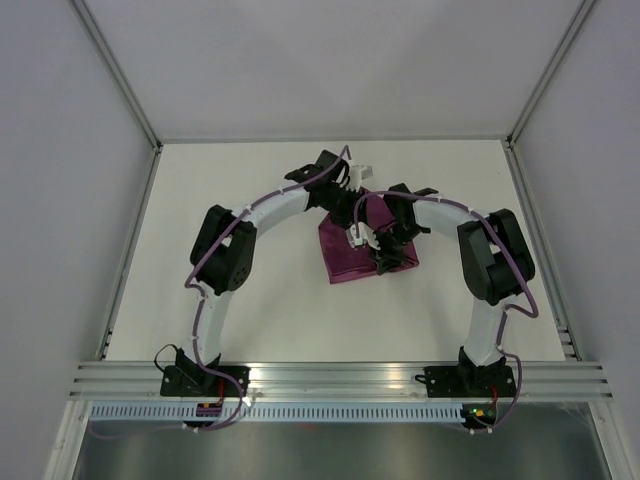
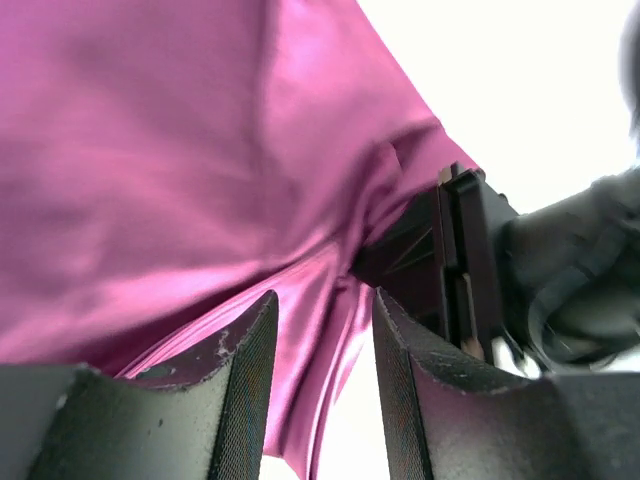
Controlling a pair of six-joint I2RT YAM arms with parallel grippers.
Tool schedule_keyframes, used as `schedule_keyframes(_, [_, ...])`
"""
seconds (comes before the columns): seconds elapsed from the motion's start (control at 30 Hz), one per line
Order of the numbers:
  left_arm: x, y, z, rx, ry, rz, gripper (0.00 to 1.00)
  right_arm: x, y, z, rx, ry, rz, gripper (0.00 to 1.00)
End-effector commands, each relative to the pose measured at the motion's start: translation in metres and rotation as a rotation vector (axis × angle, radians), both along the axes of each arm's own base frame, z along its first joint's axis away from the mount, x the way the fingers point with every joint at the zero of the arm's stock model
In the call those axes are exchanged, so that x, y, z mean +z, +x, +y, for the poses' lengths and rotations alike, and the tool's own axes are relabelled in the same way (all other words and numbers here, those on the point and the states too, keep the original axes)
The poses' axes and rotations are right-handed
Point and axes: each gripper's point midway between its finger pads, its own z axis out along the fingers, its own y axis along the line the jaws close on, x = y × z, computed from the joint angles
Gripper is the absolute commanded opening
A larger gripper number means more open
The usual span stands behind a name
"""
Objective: Fold the napkin, place the utensils inside, and roll it up
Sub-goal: Roll the napkin at the center of the board.
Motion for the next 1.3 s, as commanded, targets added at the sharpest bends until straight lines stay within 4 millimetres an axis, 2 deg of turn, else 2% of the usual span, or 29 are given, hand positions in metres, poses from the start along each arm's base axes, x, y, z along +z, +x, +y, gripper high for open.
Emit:
schedule_keyframes(0.0, [0.031,0.036,0.023,0.257,0.031,-0.125,0.48,-0.015,-0.054,-0.020,0.023,-0.050,0.310,0.11])
schedule_keyframes(0.03, [0.045,0.040,0.027,0.283,0.013,-0.172,0.48,-0.015,-0.052,-0.022,0.021,-0.045,0.322,0.11])
schedule_keyframes(0.07, [0.050,0.042,0.032,0.309,0.008,-0.191,0.48,-0.012,-0.050,-0.022,0.019,-0.044,0.338,0.11])
schedule_keyframes(0.1, [0.035,0.041,0.045,0.363,0.051,-0.189,0.48,-0.015,-0.051,-0.023,0.017,-0.043,0.365,0.11])
schedule_keyframes(0.13, [0.038,0.041,0.051,0.388,0.058,-0.212,0.48,-0.015,-0.049,-0.024,0.015,-0.040,0.374,0.11])
schedule_keyframes(0.17, [0.057,0.049,0.059,0.446,0.044,-0.284,0.48,-0.013,-0.046,-0.024,0.010,-0.040,0.383,0.11])
schedule_keyframes(0.2, [0.045,0.041,0.069,0.468,0.073,-0.276,0.48,-0.017,-0.046,-0.024,0.009,-0.044,0.401,0.11])
schedule_keyframes(0.3, [0.058,0.035,0.092,0.566,0.062,-0.367,0.49,-0.019,-0.043,-0.026,-0.001,-0.051,0.427,0.11])
schedule_keyframes(0.37, [0.059,0.033,0.108,0.630,0.071,-0.412,0.49,-0.018,-0.039,-0.025,-0.006,-0.047,0.439,0.11])
schedule_keyframes(0.4, [0.065,0.025,0.119,0.677,0.049,-0.445,0.49,-0.020,-0.039,-0.025,-0.013,-0.050,0.451,0.11])
schedule_keyframes(0.53, [0.081,0.007,0.131,0.713,-0.061,-0.546,0.51,-0.022,-0.032,-0.024,-0.030,-0.056,0.465,0.11])
schedule_keyframes(0.57, [0.083,0.001,0.126,0.694,-0.075,-0.569,0.51,-0.022,-0.032,-0.024,-0.033,-0.058,0.474,0.11])
schedule_keyframes(0.6, [0.076,-0.007,0.126,0.658,-0.049,-0.602,0.51,-0.023,-0.032,-0.024,-0.039,-0.060,0.479,0.11])
schedule_keyframes(0.63, [0.085,-0.011,0.120,0.638,-0.066,-0.651,0.51,-0.024,-0.031,-0.024,-0.044,-0.061,0.480,0.11])
schedule_keyframes(0.73, [0.084,-0.034,0.093,0.485,-0.016,-0.796,0.52,-0.025,-0.027,-0.023,-0.056,-0.064,0.480,0.11])
schedule_keyframes(0.77, [0.084,-0.047,0.077,0.401,-0.001,-0.853,0.52,-0.026,-0.026,-0.023,-0.060,-0.062,0.479,0.11])
schedule_keyframes(0.83, [0.084,-0.057,0.061,0.326,-0.002,-0.899,0.52,-0.027,-0.025,-0.023,-0.069,-0.064,0.486,0.11])
schedule_keyframes(0.87, [0.076,-0.062,0.054,0.280,0.015,-0.905,0.52,-0.027,-0.025,-0.023,-0.071,-0.065,0.489,0.11])
schedule_keyframes(0.9, [0.079,-0.070,0.040,0.214,0.013,-0.943,0.53,-0.028,-0.025,-0.023,-0.073,-0.066,0.490,0.11])
schedule_keyframes(1.0, [0.064,-0.085,0.012,0.066,0.044,-0.961,0.54,-0.029,-0.023,-0.023,-0.082,-0.067,0.494,0.11])
schedule_keyframes(1.17, [0.026,-0.106,-0.034,-0.154,0.139,-0.987,0.54,-0.030,-0.021,-0.023,-0.090,-0.073,0.501,0.11])
schedule_keyframes(1.27, [0.016,-0.110,-0.049,-0.210,0.166,-1.008,0.54,-0.029,-0.020,-0.022,-0.094,-0.072,0.503,0.11])
